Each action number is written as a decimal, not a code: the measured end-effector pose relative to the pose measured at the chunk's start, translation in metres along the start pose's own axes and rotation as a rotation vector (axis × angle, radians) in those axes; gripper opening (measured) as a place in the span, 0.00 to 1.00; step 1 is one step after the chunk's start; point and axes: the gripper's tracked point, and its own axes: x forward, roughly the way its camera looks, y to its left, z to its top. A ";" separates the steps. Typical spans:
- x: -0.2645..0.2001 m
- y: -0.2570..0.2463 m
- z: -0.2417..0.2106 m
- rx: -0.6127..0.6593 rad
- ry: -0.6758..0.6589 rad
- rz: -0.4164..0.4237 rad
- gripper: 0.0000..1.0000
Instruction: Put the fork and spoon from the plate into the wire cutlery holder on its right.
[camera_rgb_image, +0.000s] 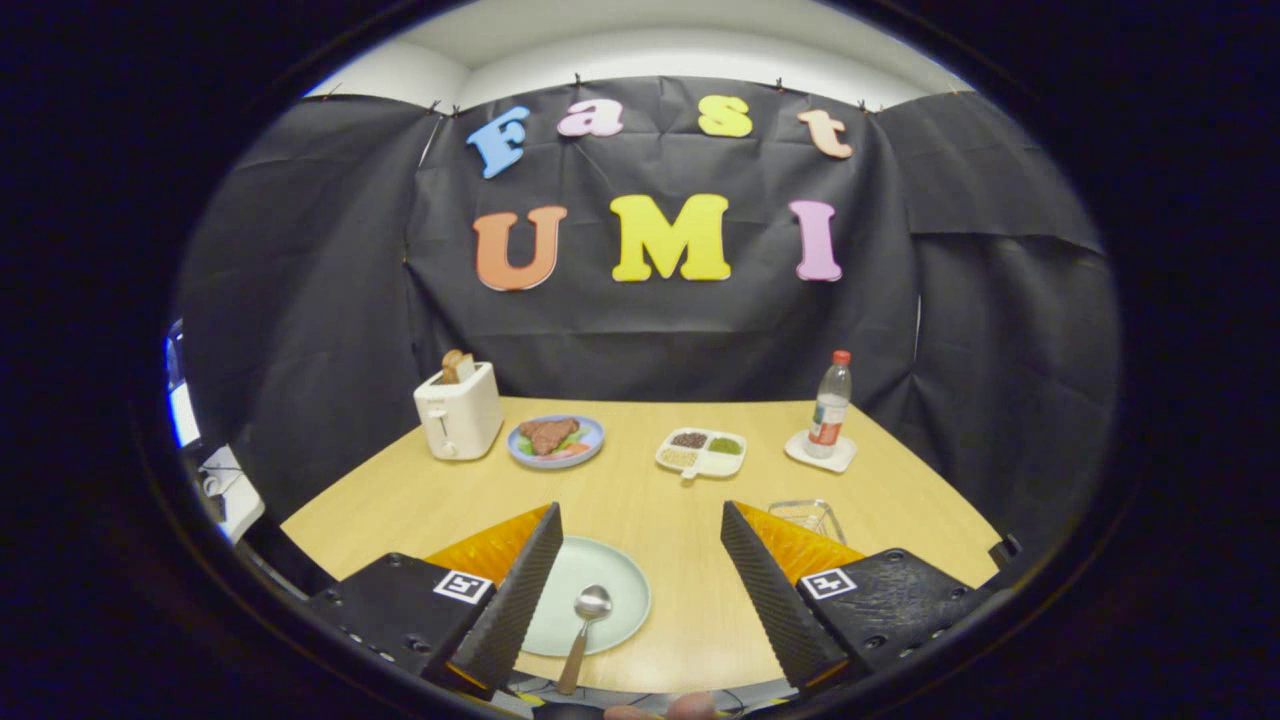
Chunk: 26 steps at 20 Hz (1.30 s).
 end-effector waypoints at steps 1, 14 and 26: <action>0.003 0.005 -0.010 -0.001 0.050 0.016 0.96; 0.032 0.049 -0.116 -0.011 0.535 0.086 0.93; 0.044 0.049 -0.158 0.033 0.695 0.048 0.62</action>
